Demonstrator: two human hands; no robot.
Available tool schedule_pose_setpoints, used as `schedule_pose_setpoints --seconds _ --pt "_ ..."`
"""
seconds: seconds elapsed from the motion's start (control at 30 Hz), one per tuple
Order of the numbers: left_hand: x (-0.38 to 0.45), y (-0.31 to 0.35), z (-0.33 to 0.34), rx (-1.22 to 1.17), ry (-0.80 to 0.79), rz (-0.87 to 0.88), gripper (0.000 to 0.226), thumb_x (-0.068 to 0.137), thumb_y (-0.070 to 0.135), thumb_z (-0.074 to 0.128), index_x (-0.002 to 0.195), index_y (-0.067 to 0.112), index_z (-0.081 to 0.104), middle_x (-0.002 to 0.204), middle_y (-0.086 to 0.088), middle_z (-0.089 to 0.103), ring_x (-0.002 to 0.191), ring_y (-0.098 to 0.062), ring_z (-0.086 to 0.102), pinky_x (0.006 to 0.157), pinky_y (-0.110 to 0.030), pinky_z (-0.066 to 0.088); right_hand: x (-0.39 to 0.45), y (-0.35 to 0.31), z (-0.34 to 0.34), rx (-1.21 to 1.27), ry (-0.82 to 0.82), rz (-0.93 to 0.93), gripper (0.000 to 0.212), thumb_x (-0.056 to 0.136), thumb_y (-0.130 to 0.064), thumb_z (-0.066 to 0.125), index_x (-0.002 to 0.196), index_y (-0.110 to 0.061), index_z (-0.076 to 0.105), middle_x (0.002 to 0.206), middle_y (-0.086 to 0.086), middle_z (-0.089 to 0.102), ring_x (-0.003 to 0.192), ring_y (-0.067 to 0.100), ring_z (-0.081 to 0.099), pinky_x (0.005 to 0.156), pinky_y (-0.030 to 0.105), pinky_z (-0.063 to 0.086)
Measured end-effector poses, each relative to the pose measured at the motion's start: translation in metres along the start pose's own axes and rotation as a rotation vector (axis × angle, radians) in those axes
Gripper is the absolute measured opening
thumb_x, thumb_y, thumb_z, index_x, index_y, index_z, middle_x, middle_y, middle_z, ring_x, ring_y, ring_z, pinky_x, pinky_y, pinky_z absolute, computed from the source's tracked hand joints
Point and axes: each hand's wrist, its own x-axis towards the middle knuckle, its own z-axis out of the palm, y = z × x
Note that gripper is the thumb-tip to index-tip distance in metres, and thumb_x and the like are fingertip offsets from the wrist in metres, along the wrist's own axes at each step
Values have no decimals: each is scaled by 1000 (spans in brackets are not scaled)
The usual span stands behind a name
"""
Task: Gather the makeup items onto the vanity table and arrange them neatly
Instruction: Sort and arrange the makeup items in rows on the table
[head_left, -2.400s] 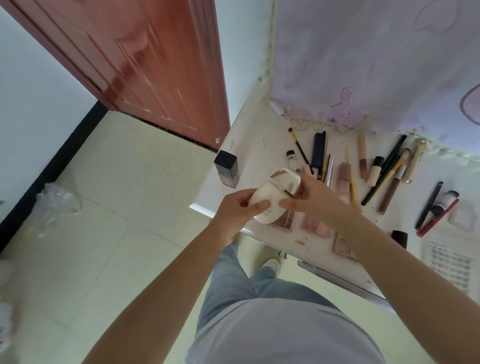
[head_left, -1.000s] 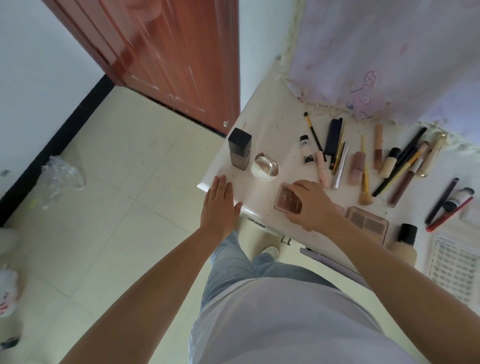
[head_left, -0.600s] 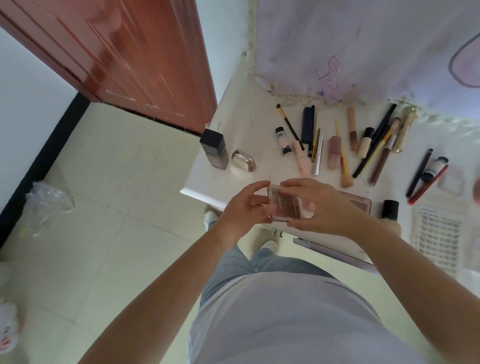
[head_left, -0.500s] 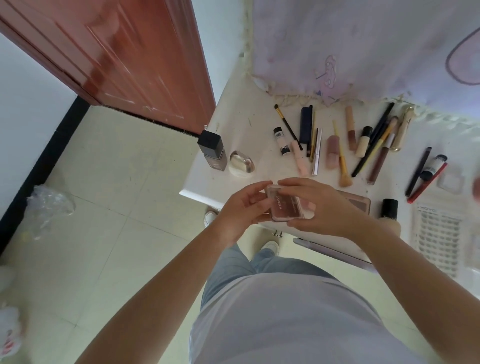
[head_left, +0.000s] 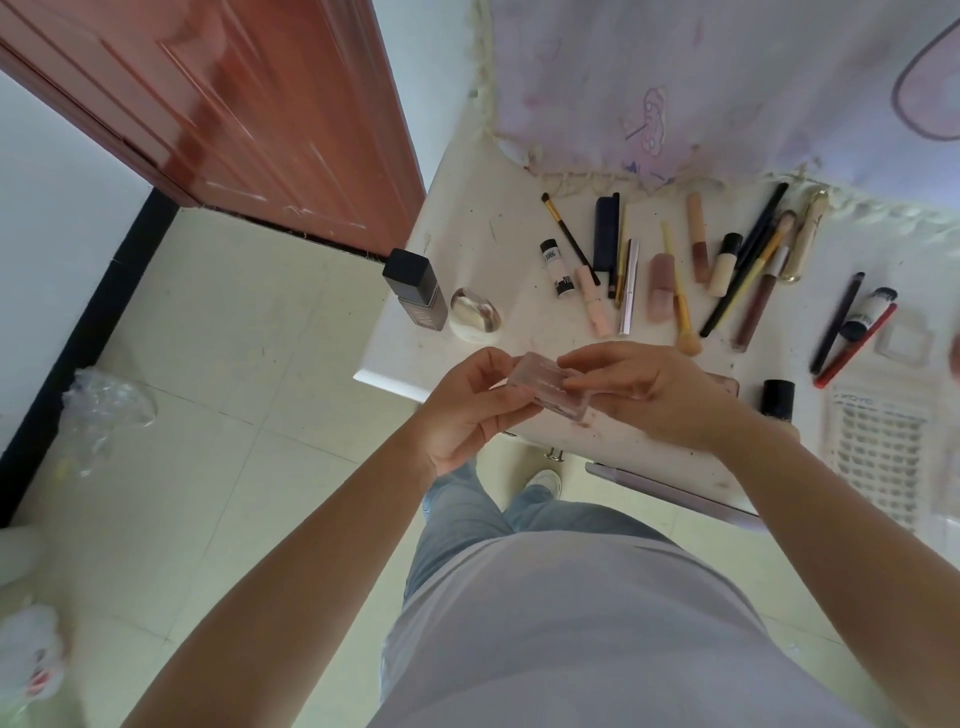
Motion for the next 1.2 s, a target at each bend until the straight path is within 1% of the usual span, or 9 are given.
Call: schedule_pose_setpoints --seconds 0.1,0.2,0.33,0.53,0.73,0.9,1.0,1.13,1.2 --pt "2 -1 -1 72 36 37 19 77 -12 47 75 7 46 71 2 70 68 -11 68 70 -22 57 3 -2 0 92 -41 46 32 78 1 63 109 -7 64 108 -5 57 97 1 54 82 0 39" --pt "3 -2 0 227 61 74 22 74 -15 53 76 7 48 71 6 71 67 -10 67 71 -23 54 6 -3 3 107 6 108 30 71 -8 73 101 -9 69 96 -11 57 84 -12 52 72 -7 34" --pt "4 -3 2 328 64 91 25 75 -19 54 76 6 48 70 7 71 65 -7 67 67 -20 53 7 -3 2 133 33 140 30 66 -7 76 95 -10 70 87 -17 58 81 -6 56 72 -2 40" --pt "8 -4 2 350 59 59 27 75 -21 53 76 6 46 67 8 71 65 -5 67 66 -17 53 7 -3 0 127 26 182 27 66 -8 76 92 -8 72 87 -12 61 83 8 58 80 19 47" --pt "9 -4 -1 352 76 33 26 75 -20 54 76 5 48 67 8 70 64 -6 67 67 -18 53 10 1 7 99 58 152 25 67 -4 74 91 -5 72 86 -8 60 76 -4 55 69 -1 40" --pt "10 -3 -1 342 86 34 26 76 -18 54 76 7 48 68 7 71 65 -8 67 66 -20 53 13 6 9 117 43 168 26 69 -8 75 95 -8 71 96 -7 59 82 -11 51 70 -7 35" --pt "13 -2 2 354 78 37 27 76 -17 56 75 8 47 70 9 71 69 -10 68 68 -21 53 14 5 6 98 37 171 26 66 -9 77 92 -6 72 97 -5 59 81 -9 53 68 -5 38" --pt "17 0 5 361 54 35 28 75 -16 57 73 10 47 70 11 70 69 -10 69 67 -18 54 13 -1 1 49 54 133 25 67 -8 75 91 -3 72 96 -2 64 84 7 58 79 16 47" --pt "18 0 5 365 49 29 29 74 -18 57 72 10 48 69 11 70 68 -9 68 67 -17 54 12 -2 2 42 82 107 28 67 -6 75 94 -3 71 95 -1 65 84 8 57 78 12 44"
